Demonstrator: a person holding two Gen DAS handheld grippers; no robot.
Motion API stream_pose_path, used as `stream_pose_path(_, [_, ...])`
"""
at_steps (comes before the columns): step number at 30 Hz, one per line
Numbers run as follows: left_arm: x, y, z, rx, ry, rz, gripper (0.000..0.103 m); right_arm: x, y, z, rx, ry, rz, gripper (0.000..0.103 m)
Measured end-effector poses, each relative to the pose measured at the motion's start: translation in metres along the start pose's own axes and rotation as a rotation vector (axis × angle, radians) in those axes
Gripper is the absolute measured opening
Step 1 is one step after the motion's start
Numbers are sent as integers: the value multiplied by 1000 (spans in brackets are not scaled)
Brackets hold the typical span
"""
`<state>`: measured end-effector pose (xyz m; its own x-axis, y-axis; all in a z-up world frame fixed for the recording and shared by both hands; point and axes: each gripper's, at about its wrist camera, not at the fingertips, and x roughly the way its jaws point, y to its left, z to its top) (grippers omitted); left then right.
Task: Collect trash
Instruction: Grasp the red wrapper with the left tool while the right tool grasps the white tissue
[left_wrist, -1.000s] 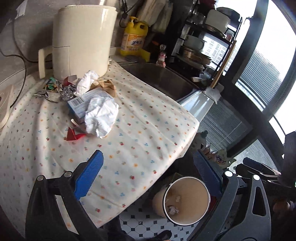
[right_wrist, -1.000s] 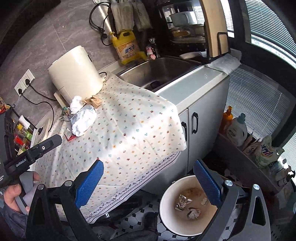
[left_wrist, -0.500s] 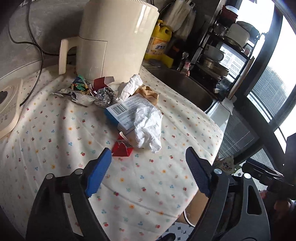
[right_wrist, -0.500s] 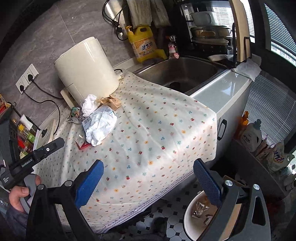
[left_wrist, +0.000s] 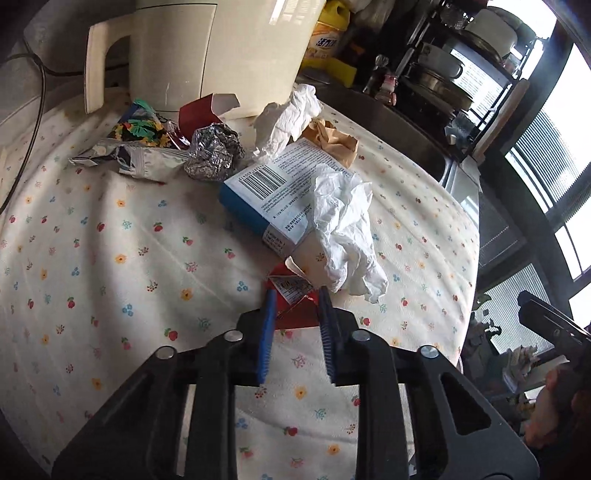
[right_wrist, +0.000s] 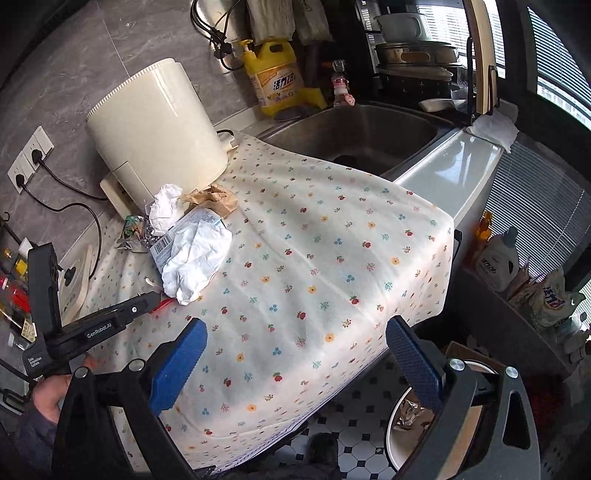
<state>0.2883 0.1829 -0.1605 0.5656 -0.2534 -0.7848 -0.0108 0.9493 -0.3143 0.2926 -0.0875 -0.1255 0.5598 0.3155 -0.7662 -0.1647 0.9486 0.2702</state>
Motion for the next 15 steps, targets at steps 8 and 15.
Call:
stream_pose_path(8, [-25,27,5,-15,-55,9,21,29,40,11,-61,35,51,95])
stream_pose_path(15, [-50,71,8,-82,-118,48,21,65,90,23,-145,108,119,85])
